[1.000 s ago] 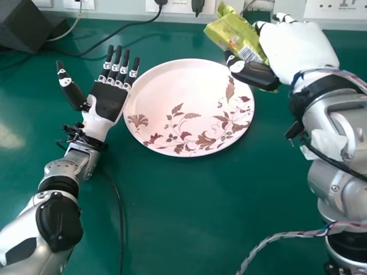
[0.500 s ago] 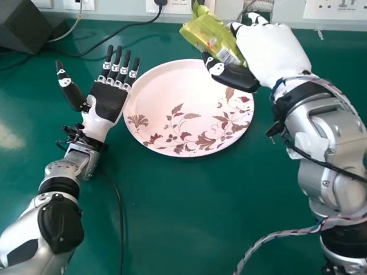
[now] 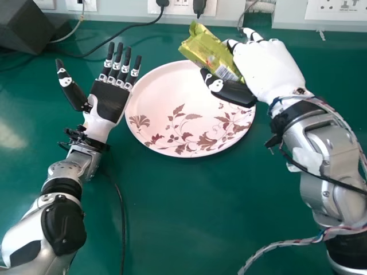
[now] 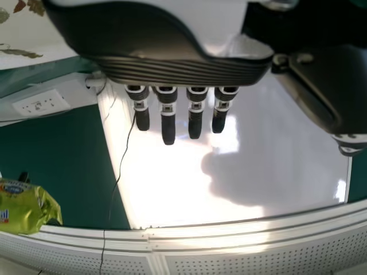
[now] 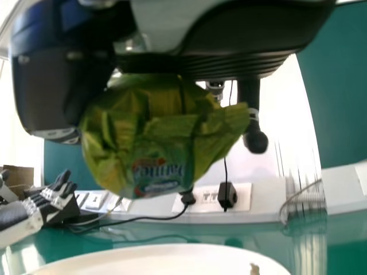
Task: Pick up biscuit and place it in the plate
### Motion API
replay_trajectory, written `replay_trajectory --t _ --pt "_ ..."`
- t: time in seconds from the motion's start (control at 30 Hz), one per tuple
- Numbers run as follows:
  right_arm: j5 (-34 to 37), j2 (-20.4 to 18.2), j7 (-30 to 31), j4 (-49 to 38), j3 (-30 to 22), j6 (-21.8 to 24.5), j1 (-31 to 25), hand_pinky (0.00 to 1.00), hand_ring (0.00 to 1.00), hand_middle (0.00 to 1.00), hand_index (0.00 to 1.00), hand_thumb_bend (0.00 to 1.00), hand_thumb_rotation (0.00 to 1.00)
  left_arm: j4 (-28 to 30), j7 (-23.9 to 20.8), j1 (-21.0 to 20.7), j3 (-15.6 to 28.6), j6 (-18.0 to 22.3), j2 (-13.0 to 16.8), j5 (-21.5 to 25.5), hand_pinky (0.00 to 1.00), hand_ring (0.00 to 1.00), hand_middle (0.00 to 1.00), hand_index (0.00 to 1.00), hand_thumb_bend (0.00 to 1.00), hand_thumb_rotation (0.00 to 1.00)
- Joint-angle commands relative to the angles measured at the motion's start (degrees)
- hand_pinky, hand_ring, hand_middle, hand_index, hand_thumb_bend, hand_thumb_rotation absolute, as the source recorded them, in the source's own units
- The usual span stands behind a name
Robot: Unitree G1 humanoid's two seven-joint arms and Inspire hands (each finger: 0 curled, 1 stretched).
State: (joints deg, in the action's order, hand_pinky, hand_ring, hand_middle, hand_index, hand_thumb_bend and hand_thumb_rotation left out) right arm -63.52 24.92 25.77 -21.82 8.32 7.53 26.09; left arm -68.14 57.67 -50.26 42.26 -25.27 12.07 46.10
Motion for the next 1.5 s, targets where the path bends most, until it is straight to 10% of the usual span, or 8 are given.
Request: replay_trajectory --t 0.0,1.47 --pt "0.6 0.36 0.0 -0.56 0.42 -0.05 -0.02 0.1 0.17 0.12 0.48 0.48 0.04 -1.92 0.07 4.54 -0.53 -0.09 -1.78 -0.93 1.0 0.92 0.97 1.0 1.0 0.72" --pt "10.1 2.01 -10.19 17.1 5.5 -6.52 1.82 0.09 0.13 0.13 0.47 0.48 0.04 1.47 2.42 5.87 -3.0 -3.01 -3.18 -0.54 0.95 0.9 0.96 1.0 1.0 0.63"
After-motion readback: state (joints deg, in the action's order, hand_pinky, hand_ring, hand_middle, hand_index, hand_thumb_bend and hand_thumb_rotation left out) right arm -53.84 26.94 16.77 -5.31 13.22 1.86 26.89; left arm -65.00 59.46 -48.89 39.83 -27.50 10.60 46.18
